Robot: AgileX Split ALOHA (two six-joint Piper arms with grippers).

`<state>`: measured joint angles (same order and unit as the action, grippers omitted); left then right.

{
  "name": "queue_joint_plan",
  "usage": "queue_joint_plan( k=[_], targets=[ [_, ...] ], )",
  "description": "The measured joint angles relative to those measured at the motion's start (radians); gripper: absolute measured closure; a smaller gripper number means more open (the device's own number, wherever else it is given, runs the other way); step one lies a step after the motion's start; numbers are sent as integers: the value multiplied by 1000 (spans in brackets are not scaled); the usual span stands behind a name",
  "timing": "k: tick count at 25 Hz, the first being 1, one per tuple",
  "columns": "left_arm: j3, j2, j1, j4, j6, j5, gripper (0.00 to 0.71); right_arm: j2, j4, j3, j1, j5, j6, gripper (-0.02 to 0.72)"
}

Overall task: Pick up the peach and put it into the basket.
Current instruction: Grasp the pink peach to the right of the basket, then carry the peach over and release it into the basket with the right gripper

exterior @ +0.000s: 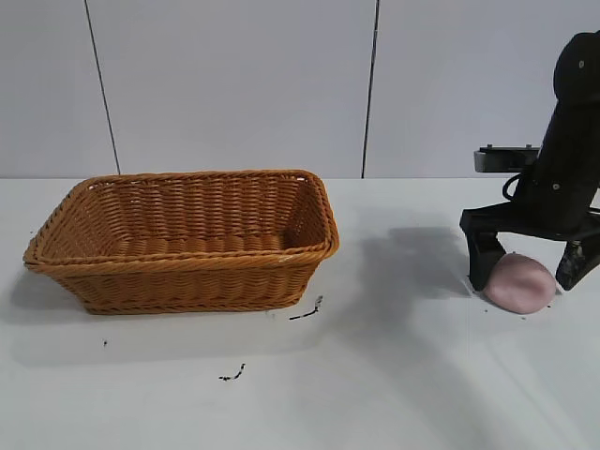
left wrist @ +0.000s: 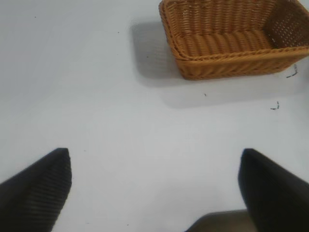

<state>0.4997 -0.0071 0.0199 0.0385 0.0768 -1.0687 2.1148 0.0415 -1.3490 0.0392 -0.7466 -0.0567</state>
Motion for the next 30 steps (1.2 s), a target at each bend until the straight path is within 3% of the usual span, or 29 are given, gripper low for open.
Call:
queue_joint_plan(
  k=[2, 6, 13, 17, 21, 30],
  targets=[
    [0, 0, 0, 0, 0, 0, 18, -22, 1, -1, 0, 0, -4, 640],
    [0, 0, 0, 0, 0, 0, 18, -107, -6, -16, 0, -14, -25, 672],
    [0, 0, 0, 0, 0, 0, 18, -194, 25, -261, 0, -197, -29, 678],
    [0, 0, 0, 0, 0, 0, 18, -189, 45, -379, 15, -242, -29, 678],
    [0, 0, 0, 0, 0, 0, 18, -141, 40, -485, 99, -279, -29, 678],
    [0, 0, 0, 0, 0, 0, 18, 21, 28, -740, 394, -291, -29, 678]
  ],
)
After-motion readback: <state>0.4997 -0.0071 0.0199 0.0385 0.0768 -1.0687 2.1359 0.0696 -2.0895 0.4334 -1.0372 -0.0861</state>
